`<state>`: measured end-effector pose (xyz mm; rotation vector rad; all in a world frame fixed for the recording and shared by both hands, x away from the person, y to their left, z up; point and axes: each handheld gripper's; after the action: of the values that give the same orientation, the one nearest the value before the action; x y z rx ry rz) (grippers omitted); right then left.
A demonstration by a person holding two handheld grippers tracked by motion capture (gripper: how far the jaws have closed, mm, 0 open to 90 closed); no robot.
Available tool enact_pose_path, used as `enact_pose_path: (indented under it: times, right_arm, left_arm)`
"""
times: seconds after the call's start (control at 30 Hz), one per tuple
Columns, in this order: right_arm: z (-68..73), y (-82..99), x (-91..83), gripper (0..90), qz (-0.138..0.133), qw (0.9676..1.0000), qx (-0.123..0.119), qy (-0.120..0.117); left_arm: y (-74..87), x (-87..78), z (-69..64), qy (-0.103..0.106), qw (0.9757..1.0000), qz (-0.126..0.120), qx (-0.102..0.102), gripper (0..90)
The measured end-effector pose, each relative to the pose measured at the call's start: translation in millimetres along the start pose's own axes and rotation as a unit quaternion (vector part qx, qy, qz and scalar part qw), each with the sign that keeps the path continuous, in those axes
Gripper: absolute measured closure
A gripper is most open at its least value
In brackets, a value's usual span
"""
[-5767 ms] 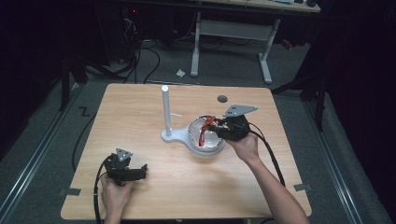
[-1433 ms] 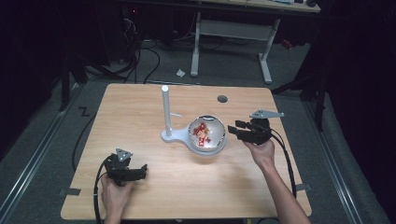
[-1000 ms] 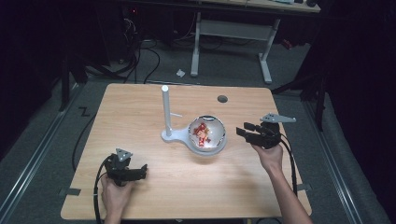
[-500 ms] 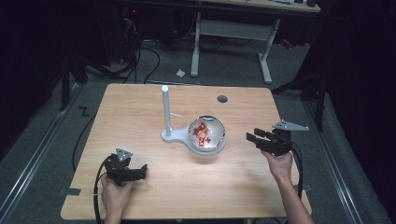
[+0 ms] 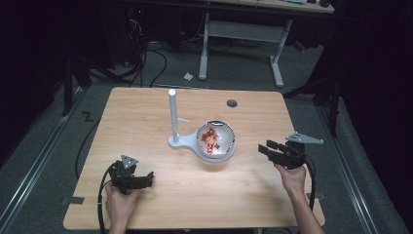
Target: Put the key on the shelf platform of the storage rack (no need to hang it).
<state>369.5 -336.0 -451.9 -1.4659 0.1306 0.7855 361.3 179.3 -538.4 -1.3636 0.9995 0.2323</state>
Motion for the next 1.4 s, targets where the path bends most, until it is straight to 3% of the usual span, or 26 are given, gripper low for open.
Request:
enact_pose_path:
  times: [1.0, 1.4]
  right_arm:
    - [8.9, 29.4, 11.6, 50.2, 0.023, 0.9997, 0.004, -0.005]
    - [12.3, 40.3, 16.4, 48.4, 0.035, 0.9993, -0.006, 0.006]
  left_arm:
    - [0.0, 0.2, -0.1, -0.001, 1.0, -0.001, -0.001, 0.9]
    - [0.0, 0.2, -0.2, -0.001, 1.0, -0.001, -0.001, 0.9]
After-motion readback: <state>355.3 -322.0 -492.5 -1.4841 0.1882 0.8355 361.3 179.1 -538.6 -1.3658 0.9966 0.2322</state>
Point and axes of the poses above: each handheld gripper's, and its own axes: x roughly forward along the jaws, y roughly out of its underside, z roughly to its left, and after that the axes turned 8 degrees about y, right-handed
